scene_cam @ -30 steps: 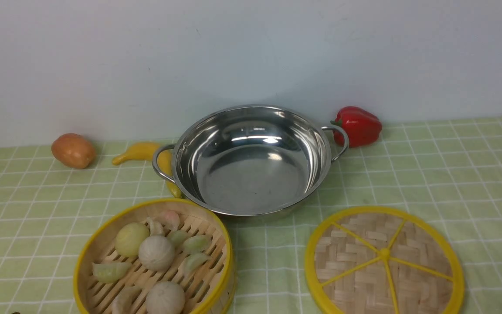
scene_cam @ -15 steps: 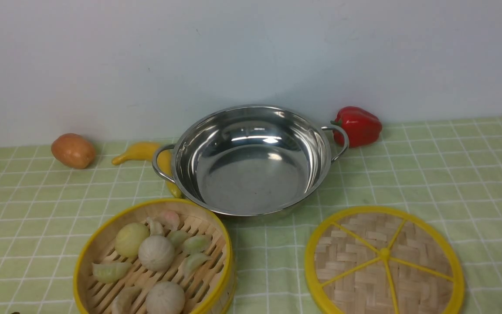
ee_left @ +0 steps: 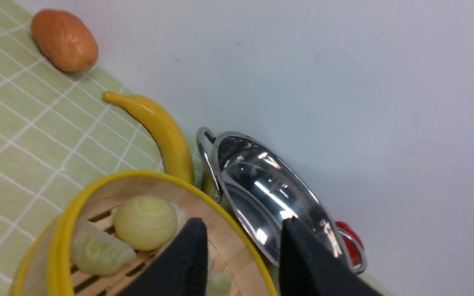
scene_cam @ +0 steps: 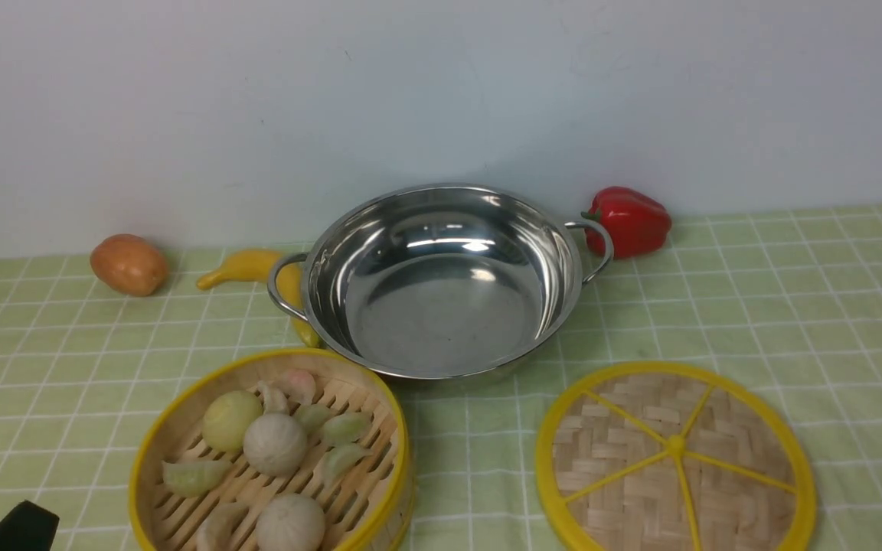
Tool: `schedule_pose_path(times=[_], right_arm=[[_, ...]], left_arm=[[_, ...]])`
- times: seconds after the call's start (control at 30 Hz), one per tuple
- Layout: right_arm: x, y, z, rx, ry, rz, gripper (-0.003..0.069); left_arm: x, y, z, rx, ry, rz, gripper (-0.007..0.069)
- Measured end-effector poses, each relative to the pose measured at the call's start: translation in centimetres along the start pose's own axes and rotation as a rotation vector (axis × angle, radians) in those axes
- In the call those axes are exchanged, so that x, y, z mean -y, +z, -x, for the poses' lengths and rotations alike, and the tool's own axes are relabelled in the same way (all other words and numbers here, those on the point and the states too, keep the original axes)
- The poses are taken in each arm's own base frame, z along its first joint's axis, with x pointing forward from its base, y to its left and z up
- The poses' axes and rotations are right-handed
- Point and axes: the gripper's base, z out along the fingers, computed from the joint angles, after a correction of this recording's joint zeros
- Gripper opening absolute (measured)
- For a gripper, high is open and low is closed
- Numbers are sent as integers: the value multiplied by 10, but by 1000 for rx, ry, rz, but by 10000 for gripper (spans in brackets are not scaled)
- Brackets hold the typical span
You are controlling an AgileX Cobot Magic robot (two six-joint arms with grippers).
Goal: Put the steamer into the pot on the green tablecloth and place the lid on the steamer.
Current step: 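Grasp the rim of the steamer basket holding the buns with the left gripper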
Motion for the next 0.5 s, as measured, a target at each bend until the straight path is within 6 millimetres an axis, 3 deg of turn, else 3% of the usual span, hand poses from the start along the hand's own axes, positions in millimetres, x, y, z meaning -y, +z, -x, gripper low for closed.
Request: schedule_pose_path(times=[0.23, 0.3, 0.37, 0.4, 0.43, 0.5], right_arm=[[-2, 0, 1, 10, 17, 10, 240], [-25, -3, 10, 35, -97, 74, 240], [-65, -13, 25, 103, -250, 185, 240], [-65, -13, 25, 104, -259, 184, 240], [-101, -24, 38, 155, -374, 261, 240], [-118, -26, 43, 162, -424, 281, 240]], left_arm=[[2, 0, 5, 53, -130, -26, 243], [10, -2, 12, 73, -124, -52, 243], [27, -8, 29, 141, -67, -104, 243], [32, -10, 33, 156, -57, -117, 243], [51, -19, 51, 232, 47, -162, 243], [66, -26, 65, 277, 124, -189, 243]])
